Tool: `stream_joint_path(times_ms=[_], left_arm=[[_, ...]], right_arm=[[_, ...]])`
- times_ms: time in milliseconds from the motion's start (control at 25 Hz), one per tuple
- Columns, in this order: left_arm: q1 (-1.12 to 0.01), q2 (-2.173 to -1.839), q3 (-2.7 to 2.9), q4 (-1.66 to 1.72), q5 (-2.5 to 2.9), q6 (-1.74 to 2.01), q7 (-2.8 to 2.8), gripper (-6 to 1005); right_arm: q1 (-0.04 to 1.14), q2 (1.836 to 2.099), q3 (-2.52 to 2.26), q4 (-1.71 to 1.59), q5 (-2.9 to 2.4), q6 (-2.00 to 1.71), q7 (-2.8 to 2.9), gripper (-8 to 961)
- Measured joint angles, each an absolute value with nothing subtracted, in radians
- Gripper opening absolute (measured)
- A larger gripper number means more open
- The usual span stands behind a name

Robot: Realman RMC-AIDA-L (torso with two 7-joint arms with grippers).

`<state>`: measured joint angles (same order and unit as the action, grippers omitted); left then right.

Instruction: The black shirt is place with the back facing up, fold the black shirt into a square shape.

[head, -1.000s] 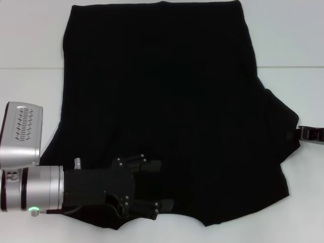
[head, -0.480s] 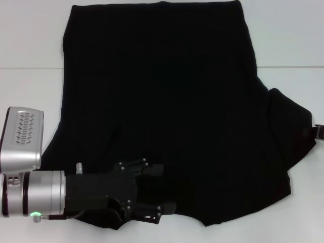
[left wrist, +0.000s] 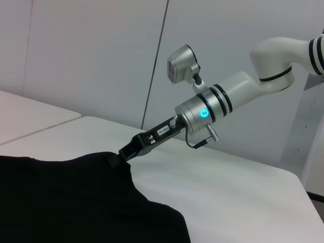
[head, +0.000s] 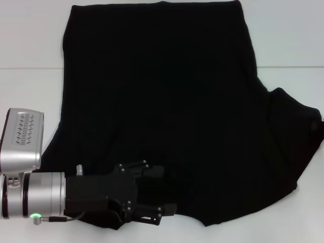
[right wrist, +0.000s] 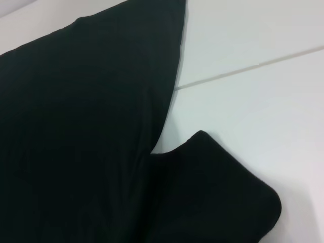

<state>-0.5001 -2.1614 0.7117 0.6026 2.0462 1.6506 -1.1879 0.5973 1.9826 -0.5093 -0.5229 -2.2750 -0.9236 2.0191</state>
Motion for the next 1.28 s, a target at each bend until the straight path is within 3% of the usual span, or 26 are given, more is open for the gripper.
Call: stream_joint_path(times_ms=[520, 1280], left_arm=[[-0.500, -2.161, 0.712, 0.600, 2.046, 1.645, -1.189, 949], [-0.506, -2.161, 0.712, 0.595, 2.046, 1.641, -1.189, 948]], right_arm=[[0.617, 2.021, -0.509, -0.521, -2.272, -0.791, 1.949, 26], [0.555, 2.011, -0.506, -0.529, -2.204, -0.861, 1.940, 33]])
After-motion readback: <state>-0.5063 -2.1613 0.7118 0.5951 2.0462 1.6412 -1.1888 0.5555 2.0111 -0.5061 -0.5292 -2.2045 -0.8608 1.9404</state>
